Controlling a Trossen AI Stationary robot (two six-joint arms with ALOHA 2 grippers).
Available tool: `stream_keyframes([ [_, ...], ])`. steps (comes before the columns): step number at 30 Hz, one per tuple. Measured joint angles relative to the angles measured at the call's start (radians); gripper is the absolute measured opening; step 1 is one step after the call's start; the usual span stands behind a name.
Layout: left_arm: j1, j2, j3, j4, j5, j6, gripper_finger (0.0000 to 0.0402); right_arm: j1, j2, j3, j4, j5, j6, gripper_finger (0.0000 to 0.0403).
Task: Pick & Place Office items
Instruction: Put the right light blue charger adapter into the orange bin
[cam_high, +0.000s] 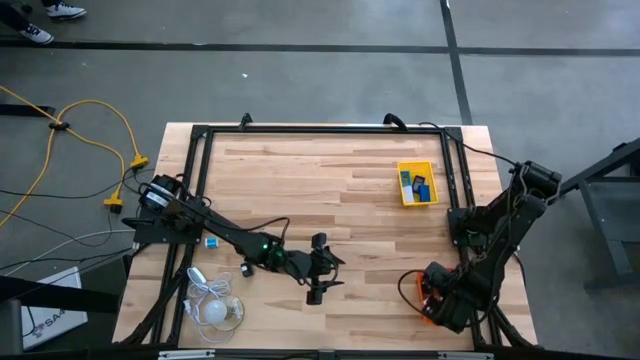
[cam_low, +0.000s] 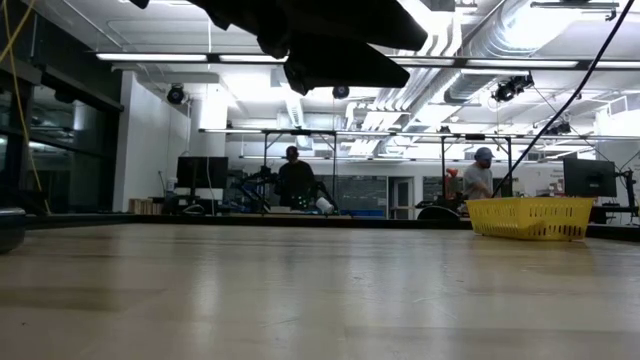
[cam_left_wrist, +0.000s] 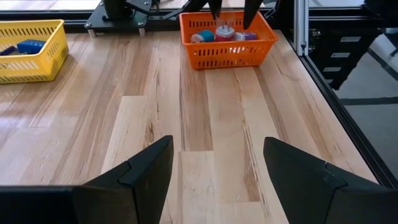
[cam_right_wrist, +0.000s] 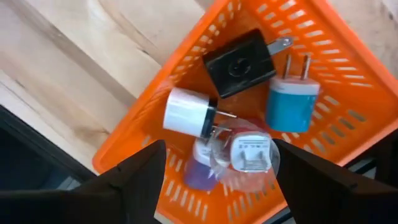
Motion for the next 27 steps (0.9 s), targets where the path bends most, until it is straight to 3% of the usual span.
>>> stream_keyframes([
  [16, 0.0, 0.0, 0.0, 0.0, 0.0, 0.0, 0.0242, 0.075, 0.005, 0.0, 0.021, 0.018, 0.154, 0.0274],
  [27, 0.0, 0.0, 0.0, 0.0, 0.0, 0.0, 0.0242, 0.067, 0.155, 0.006, 0.057, 0.009, 0.031, 0.0274],
])
